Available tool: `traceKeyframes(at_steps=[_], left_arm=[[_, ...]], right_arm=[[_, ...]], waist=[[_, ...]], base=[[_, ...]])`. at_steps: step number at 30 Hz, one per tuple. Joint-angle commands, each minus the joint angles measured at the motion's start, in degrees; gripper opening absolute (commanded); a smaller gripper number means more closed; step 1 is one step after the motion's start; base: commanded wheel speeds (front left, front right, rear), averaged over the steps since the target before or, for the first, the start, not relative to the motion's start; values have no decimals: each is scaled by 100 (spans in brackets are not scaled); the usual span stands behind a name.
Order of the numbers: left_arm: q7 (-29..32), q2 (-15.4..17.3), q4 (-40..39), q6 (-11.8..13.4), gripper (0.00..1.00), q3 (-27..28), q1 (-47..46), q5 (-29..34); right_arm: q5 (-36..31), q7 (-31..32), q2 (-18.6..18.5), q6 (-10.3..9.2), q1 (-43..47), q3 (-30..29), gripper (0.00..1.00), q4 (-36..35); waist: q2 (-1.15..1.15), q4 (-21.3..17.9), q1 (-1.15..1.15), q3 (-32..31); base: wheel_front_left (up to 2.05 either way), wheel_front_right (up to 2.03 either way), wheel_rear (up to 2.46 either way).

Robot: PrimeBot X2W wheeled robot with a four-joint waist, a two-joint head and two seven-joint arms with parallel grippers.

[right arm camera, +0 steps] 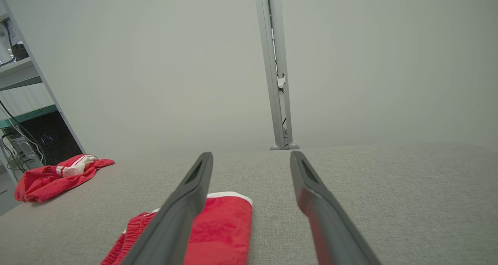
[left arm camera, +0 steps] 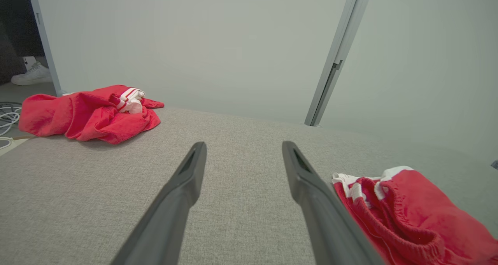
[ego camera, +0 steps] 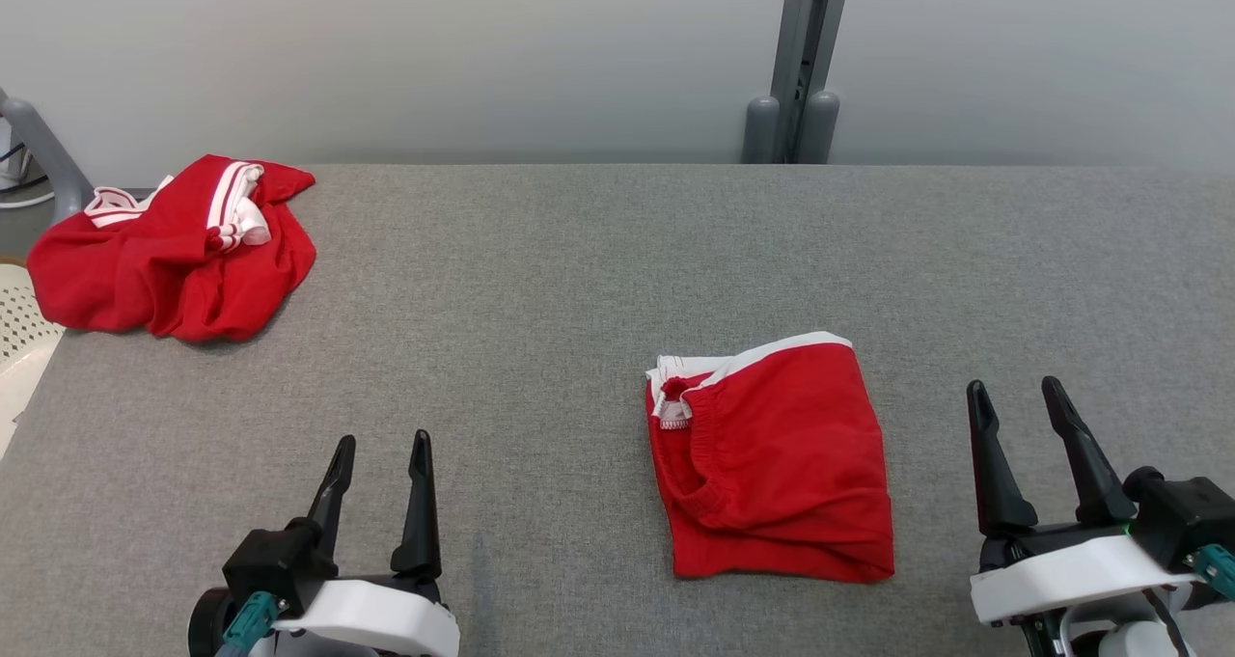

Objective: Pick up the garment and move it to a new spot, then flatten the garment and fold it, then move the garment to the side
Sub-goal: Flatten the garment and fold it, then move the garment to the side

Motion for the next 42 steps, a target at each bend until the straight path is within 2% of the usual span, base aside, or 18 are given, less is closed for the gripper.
traceKeyframes(at_steps=[1,8,13,17,24,25,30,34,42], left_arm=[[-7,14,4,21,100,3,23,34],[-7,12,10,48,100,-31,-24,12],[-7,12,32,4,100,-28,-119,-10],[-7,10,29,-20,100,-51,-180,-13],[-7,9,25,0,100,-121,-288,-49],[-7,9,25,0,100,-121,-288,-49],[-7,7,18,37,100,-175,-366,-115],[-7,6,28,54,100,-188,-388,-141],[-7,7,53,35,100,-206,-410,-89]], right_arm=[[-17,19,-25,1,-68,-28,100,0],[-261,305,-24,1,-266,-155,100,-1],[-523,1167,-123,1,-650,-62,100,122],[-239,1912,-413,1,-1023,164,100,355],[625,3345,-948,1,-1513,687,100,914],[625,3345,-948,1,-1513,687,100,914],[1284,4104,-1219,1,-1695,963,100,1115],[1595,4374,-1333,1,-1767,1116,100,1220],[1983,4636,-1201,1,-1860,1445,100,1555]], waist=[[0,-1,0,4],[0,10,0,45],[0,35,0,145],[0,87,0,271],[0,244,0,515],[0,244,0,515],[0,353,0,647],[0,408,0,689],[0,456,0,708]], base=[[0,0,0],[0,0,0],[0,0,0],[0,0,0],[0,0,0],[0,0,0],[0,0,0],[0,0,0],[0,0,0]])
